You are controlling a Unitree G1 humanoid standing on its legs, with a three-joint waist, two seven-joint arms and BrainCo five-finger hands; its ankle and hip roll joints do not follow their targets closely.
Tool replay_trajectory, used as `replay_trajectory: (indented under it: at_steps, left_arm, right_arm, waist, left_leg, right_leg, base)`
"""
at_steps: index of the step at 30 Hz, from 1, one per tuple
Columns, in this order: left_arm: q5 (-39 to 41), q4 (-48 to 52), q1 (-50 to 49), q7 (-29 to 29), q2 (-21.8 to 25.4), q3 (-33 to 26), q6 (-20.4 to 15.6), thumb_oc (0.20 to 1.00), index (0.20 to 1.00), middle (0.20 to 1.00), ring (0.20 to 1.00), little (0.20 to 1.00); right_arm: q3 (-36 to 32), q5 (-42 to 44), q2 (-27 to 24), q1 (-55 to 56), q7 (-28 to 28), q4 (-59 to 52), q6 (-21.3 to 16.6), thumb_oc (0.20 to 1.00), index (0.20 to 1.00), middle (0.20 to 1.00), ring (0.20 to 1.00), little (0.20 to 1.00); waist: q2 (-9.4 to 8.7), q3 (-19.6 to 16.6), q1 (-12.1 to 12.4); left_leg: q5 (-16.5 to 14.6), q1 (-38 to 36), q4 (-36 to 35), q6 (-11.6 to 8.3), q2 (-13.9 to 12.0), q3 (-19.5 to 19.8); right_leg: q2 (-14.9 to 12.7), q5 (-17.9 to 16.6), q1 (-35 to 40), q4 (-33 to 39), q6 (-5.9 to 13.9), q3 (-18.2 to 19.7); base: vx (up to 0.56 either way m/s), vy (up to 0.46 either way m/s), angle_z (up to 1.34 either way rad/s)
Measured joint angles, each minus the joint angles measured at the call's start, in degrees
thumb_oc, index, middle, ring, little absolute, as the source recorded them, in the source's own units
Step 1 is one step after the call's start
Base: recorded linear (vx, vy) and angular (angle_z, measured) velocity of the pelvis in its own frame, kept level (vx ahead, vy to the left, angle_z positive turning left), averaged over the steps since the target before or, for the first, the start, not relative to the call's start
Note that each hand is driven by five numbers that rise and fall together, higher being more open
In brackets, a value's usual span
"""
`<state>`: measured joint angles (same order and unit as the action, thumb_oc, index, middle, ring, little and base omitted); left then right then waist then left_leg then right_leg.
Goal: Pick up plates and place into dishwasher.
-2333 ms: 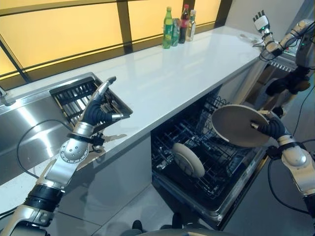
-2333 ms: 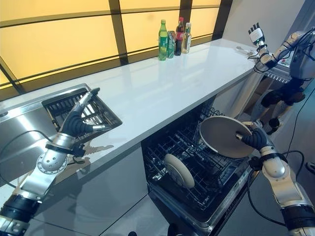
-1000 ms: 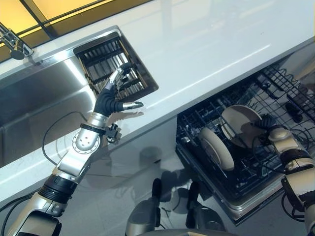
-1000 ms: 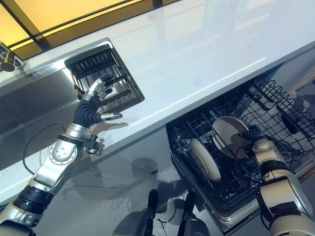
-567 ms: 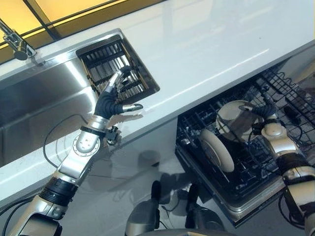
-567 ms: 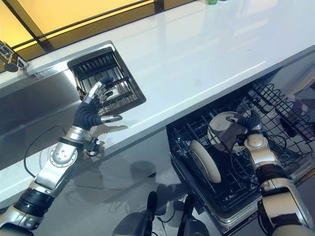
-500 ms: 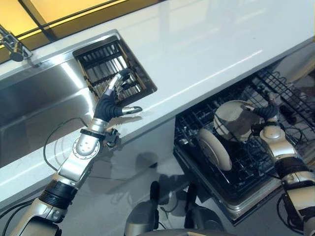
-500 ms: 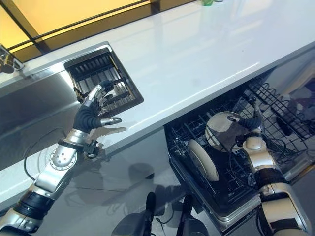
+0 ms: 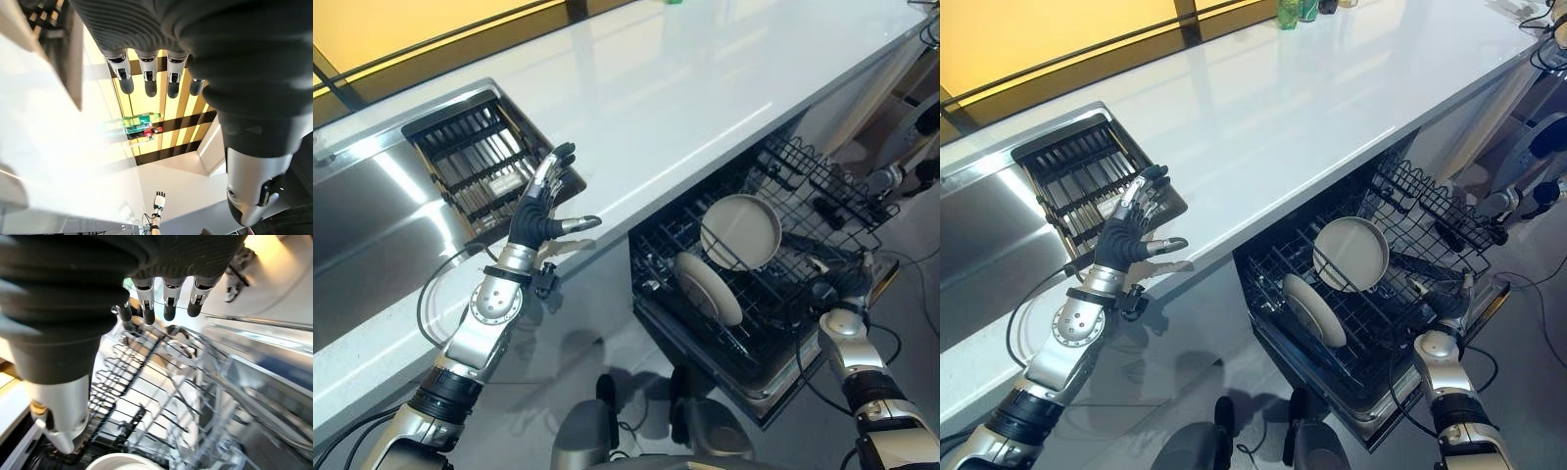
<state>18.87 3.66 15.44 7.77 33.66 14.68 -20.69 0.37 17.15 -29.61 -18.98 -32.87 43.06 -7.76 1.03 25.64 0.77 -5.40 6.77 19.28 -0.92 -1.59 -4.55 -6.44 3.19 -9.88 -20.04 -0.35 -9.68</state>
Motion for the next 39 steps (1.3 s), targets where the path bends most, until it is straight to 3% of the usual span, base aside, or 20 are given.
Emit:
replay_trajectory:
  at_steps: [5, 12, 20, 26, 32, 35, 39]
  left_arm:
    - [-0.02, 0.56, 6.62, 1.93, 0.12, 0.23, -1.28, 1.000, 1.000, 1.000, 1.000, 1.000]
    - [-0.03, 1.29, 10.02, 4.33, 0.12, 0.46, -3.19, 1.000, 1.000, 1.000, 1.000, 1.000]
    - [0.11, 0.21, 9.28, 4.83, 0.12, 2.44, -2.31, 1.000, 1.000, 1.000, 1.000, 1.000]
    - [0.13, 0.15, 9.19, 4.86, 0.12, 2.86, -2.11, 1.000, 1.000, 1.000, 1.000, 1.000]
    - [0.19, 0.21, 9.04, 4.83, 0.14, 3.23, -2.16, 1.000, 1.000, 1.000, 1.000, 1.000]
    - [0.21, 0.21, 8.88, 4.82, 0.17, 3.25, -2.14, 1.000, 1.000, 1.000, 1.000, 1.000]
    - [0.05, 0.23, 7.07, 5.60, 0.12, 3.33, -3.49, 1.000, 1.000, 1.000, 1.000, 1.000]
  right_arm:
    - [0.12, 3.33, -0.21, -8.76, 1.09, 4.28, 0.11, 1.000, 1.000, 1.000, 1.000, 1.000]
    - [0.26, 6.05, -1.67, -14.57, 6.55, 11.89, 0.18, 1.000, 1.000, 1.000, 1.000, 1.000]
    - [1.00, 11.68, -3.37, -20.65, 13.36, 19.29, 1.15, 1.000, 1.000, 1.000, 1.000, 1.000]
    - [1.51, 12.83, -3.45, -21.90, 11.81, 21.35, 1.53, 1.000, 1.000, 1.000, 1.000, 1.000]
    - [2.18, 13.35, -4.76, -21.96, 13.69, 22.50, 2.90, 1.000, 1.000, 1.000, 1.000, 1.000]
    - [2.28, 12.93, -3.72, -21.87, 8.28, 21.91, 0.69, 1.000, 1.000, 1.000, 1.000, 1.000]
    - [2.27, 2.91, 1.71, -15.56, -11.26, 10.32, -2.56, 1.000, 1.000, 1.000, 1.000, 1.000]
  waist:
    - [1.73, 2.72, 0.04]
    - [2.32, 3.44, 0.10]
    - [2.44, 3.48, 0.33]
    - [2.50, 3.44, 1.21]
    - [2.55, 3.30, 1.75]
    - [2.78, 3.14, 1.72]
    - [3.55, 2.68, 1.40]
  left_leg:
    - [-5.31, 9.83, 14.43, 0.96, 0.40, 0.72]
    - [-8.82, 16.14, 24.26, 1.76, 1.63, 1.16]
    - [-9.06, 19.31, 27.46, 1.76, 1.98, 1.74]
    - [-9.06, 19.17, 27.35, 1.75, 2.07, 1.93]
    - [-9.06, 18.76, 27.35, 1.76, 2.18, 2.09]
    - [-9.05, 18.77, 27.30, 1.76, 2.17, 2.08]
    - [-9.02, 18.47, 26.23, 1.79, 2.21, 1.63]
  right_leg:
    - [-2.81, 4.61, -9.21, -13.46, 0.13, -0.15]
    - [-4.99, 8.17, -15.75, -23.97, 0.51, 1.34]
    - [-5.70, 8.68, -18.70, -27.28, 0.14, 1.34]
    - [-5.76, 8.68, -18.64, -27.28, 0.13, 1.21]
    - [-5.90, 8.75, -18.21, -27.44, 0.03, 1.11]
    - [-5.89, 8.81, -18.23, -27.42, -0.04, 1.09]
    - [-5.89, 8.81, -18.26, -26.66, -0.02, 1.32]
  base:
    - [-0.08, 0.055, 0.05]
    - [-0.02, 0.017, 0.04]
    - [-0.01, -0.007, 0.02]
    - [0.01, 0.002, 0.01]
    - [0.02, -0.007, 0.00]
    - [0.00, 0.000, 0.00]
    - [-0.01, 0.104, -0.03]
